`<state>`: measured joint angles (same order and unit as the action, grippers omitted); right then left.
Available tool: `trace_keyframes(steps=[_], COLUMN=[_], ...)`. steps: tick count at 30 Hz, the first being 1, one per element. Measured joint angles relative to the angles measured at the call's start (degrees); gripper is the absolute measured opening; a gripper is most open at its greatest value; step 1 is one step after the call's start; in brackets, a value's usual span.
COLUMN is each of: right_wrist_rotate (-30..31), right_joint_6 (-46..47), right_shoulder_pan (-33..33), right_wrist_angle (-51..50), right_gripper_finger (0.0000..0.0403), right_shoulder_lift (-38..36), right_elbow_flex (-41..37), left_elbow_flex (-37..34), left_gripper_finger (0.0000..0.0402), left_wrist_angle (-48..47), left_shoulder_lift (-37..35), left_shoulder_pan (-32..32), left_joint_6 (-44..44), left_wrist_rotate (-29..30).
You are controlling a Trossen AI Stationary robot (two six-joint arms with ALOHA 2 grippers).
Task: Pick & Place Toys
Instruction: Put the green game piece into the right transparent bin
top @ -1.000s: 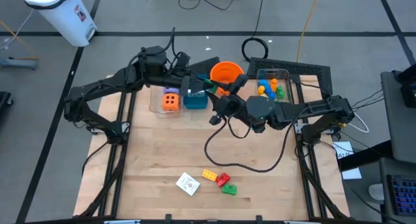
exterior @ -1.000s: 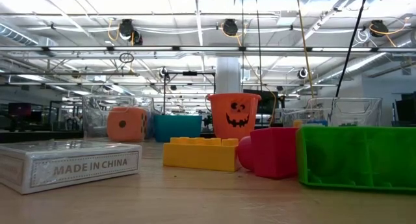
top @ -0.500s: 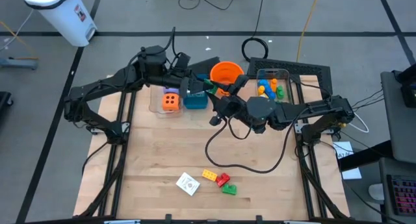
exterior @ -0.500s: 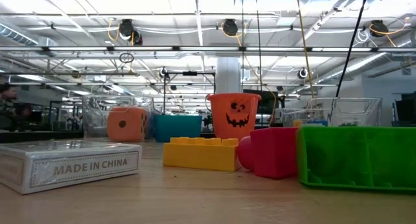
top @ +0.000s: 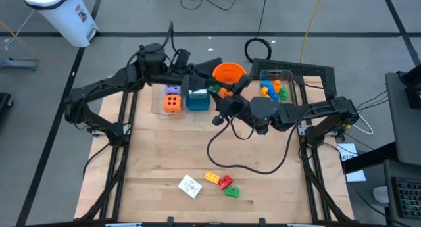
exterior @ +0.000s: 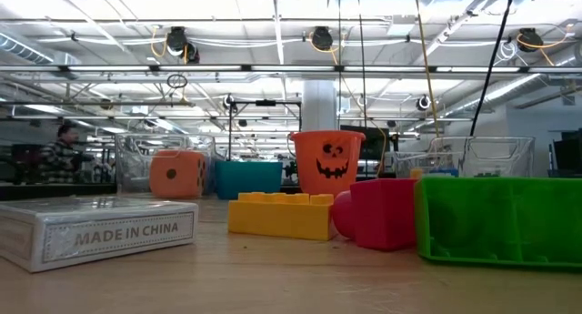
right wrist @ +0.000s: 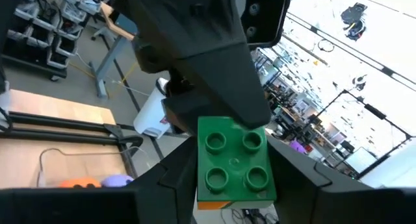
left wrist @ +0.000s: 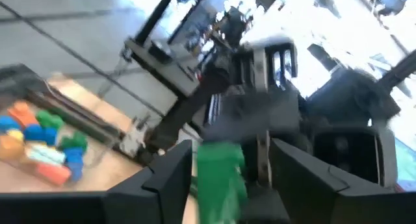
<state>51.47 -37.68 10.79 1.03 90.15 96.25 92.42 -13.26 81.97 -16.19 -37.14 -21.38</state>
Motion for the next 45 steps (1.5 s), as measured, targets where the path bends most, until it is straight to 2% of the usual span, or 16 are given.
trace_keyframes(steps=[4, 11, 17, 21, 24, 31, 35, 38, 45], right_wrist_rotate=[1.36, 3.65, 8.51, 12.91, 15.3, 16.06, 15.79, 13.29, 6.63], right_joint_6=[-0.52, -1.45, -0.55, 2.37, 9.73, 40.52, 55.92, 63.59, 73.78], right_shoulder_pan=[0.15, -0.26, -0.6, -0.73, -1.61, -5.27, -7.67, -9.58, -14.11], right_wrist_angle=[0.27, 0.72, 0.05, -2.82, -10.31, -40.8, -54.12, -58.35, -57.89], right_gripper_finger=[0.0145, 0.0145, 0.0143, 0.0145, 0.0147, 0.0143, 0.0148, 0.0144, 0.0149], right_shoulder_lift=[0.11, -1.56, -5.12, -8.53, -11.79, -18.72, -21.55, -23.73, -28.42], right_elbow_flex=[-0.07, -0.09, -0.09, -0.09, -0.09, -0.1, -2.7, -6.99, -20.3], left_elbow_flex=[0.02, 0.02, 0.03, 0.04, 0.04, 0.04, 0.04, 0.04, 0.04], left_gripper_finger=[0.0229, 0.0234, 0.0234, 0.0234, 0.0234, 0.0234, 0.0234, 0.0234, 0.0234], left_wrist_angle=[0.76, 0.3, -0.05, 0.18, -0.32, -0.26, -0.39, -0.46, -0.75], left_shoulder_lift=[-0.07, -1.11, -2.92, -5.45, -7.67, -12.27, -13.66, -14.01, -13.92], left_shoulder_pan=[-1.42, -3.79, -5.71, -6.29, -6.44, -6.02, -4.92, -3.43, 0.84], left_joint_6=[-0.01, 0.78, 1.81, 4.59, 6.36, 6.88, 6.94, 7.12, 9.84], left_wrist_rotate=[0.08, -4.34, -7.38, -7.27, -7.31, -8.13, -8.65, -8.62, -8.64])
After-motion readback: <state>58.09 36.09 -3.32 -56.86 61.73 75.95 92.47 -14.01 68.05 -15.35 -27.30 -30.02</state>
